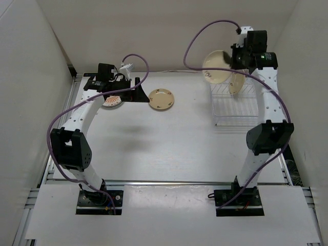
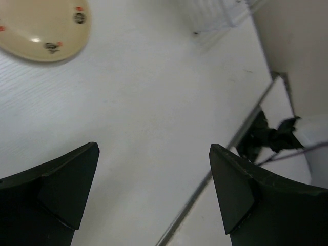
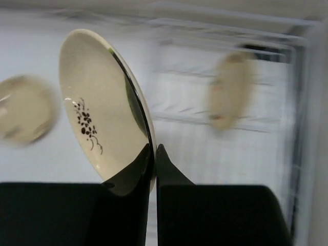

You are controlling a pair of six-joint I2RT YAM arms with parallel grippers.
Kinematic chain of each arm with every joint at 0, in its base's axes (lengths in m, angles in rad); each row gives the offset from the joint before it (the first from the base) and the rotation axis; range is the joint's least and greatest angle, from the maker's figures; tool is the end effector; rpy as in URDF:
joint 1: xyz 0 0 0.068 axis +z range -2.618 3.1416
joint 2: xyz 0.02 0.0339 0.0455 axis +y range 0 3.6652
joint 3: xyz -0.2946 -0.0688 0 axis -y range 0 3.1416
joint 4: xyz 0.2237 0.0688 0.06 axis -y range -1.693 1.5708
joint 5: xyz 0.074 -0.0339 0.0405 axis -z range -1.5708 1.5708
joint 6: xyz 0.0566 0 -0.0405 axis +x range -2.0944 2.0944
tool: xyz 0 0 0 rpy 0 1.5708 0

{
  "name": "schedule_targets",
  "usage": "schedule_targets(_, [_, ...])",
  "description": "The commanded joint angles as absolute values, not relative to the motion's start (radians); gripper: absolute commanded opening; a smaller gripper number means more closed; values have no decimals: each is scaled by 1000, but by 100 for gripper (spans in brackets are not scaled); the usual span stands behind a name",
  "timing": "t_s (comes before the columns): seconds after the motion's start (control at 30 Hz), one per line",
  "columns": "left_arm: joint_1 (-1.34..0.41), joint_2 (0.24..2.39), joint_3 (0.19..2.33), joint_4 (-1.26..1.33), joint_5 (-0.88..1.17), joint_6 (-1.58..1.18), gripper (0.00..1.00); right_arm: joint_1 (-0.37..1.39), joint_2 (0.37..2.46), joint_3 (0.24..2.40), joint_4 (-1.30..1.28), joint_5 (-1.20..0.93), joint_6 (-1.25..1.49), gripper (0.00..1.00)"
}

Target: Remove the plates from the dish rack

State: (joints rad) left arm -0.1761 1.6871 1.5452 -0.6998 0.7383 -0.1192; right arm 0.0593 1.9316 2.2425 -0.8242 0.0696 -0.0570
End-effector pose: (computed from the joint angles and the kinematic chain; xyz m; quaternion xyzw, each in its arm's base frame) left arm 0.3490 -0.1008 0.3475 0.1534 0.8673 -0.3824 0.2793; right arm 0.4317 0.0217 0.4506 -0.0326 0.8625 -0.0295 0.5042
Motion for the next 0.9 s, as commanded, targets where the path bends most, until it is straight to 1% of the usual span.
schedule_targets(0.0, [-179,1623,1546,-735,1001,-83,99,63,1847,2101,-920,-681,-29,0])
schedule_targets(0.03, [-179,1623,1546,-735,1102,-83,99,86,1836,2051,-934,-783,-29,0])
schedule_targets(0.07, [-179,1623,1546,-735,1148,-83,99,98,1827,1957,-934,-858,-29,0])
schedule_targets(0.1, [-179,1623,1546,-744,1190,-83,99,110,1818,1916,-934,-944,-20,0])
schedule_targets(0.13, [-179,1623,1546,-744,1260,-71,99,135,1807,1879,-945,-972,-20,0])
schedule_targets(0.17, [-179,1623,1546,-744,1290,-71,99,147,1807,1831,-945,-992,-20,0])
schedule_targets(0.23, [-179,1623,1523,-753,1342,-61,99,179,1807,1809,-954,-1014,-29,0])
schedule_targets(0.4, [-179,1632,1500,-753,1353,-52,95,251,1884,1871,-954,-1052,-18,0])
schedule_targets(0.43, [-179,1632,1500,-753,1353,-52,92,262,1893,1885,-954,-1061,-18,0])
schedule_targets(0.57, [-179,1641,1482,-753,1328,-43,88,316,1934,1921,-954,-1071,0,0])
schedule_targets(0.77, [-179,1651,1482,-753,1287,-43,85,368,1987,1959,-927,-1071,32,0])
schedule_targets(0.87, [-179,1651,1482,-753,1276,-43,75,379,2006,1982,-927,-1071,41,0])
